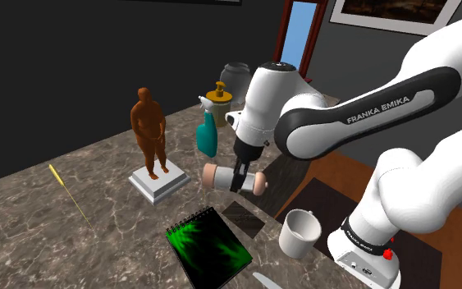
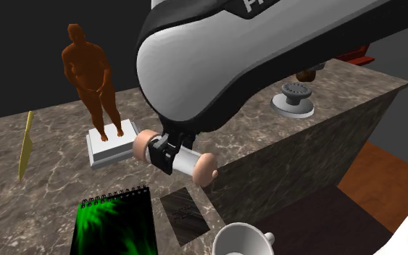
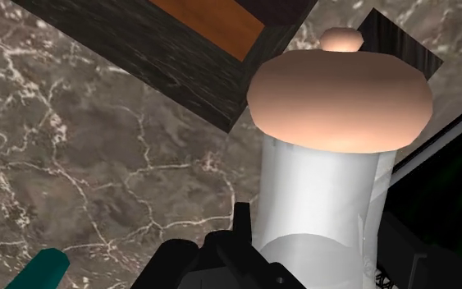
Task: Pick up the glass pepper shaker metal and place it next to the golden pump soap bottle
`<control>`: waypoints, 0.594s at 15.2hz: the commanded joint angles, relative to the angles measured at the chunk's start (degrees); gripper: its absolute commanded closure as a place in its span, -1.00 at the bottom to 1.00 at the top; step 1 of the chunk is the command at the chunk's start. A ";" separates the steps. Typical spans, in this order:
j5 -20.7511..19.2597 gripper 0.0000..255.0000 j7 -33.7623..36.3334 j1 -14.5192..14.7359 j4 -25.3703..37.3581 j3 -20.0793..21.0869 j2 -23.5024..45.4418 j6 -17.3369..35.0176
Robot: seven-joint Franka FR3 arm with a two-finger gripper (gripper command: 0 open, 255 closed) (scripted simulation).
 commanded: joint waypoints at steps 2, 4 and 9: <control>-0.07 1.00 -0.01 0.06 1.26 -0.38 -1.63 -2.90; -0.18 1.00 0.00 0.05 2.28 -0.62 -2.42 -4.70; -0.48 1.00 0.05 -0.03 5.02 -1.19 -4.06 -9.09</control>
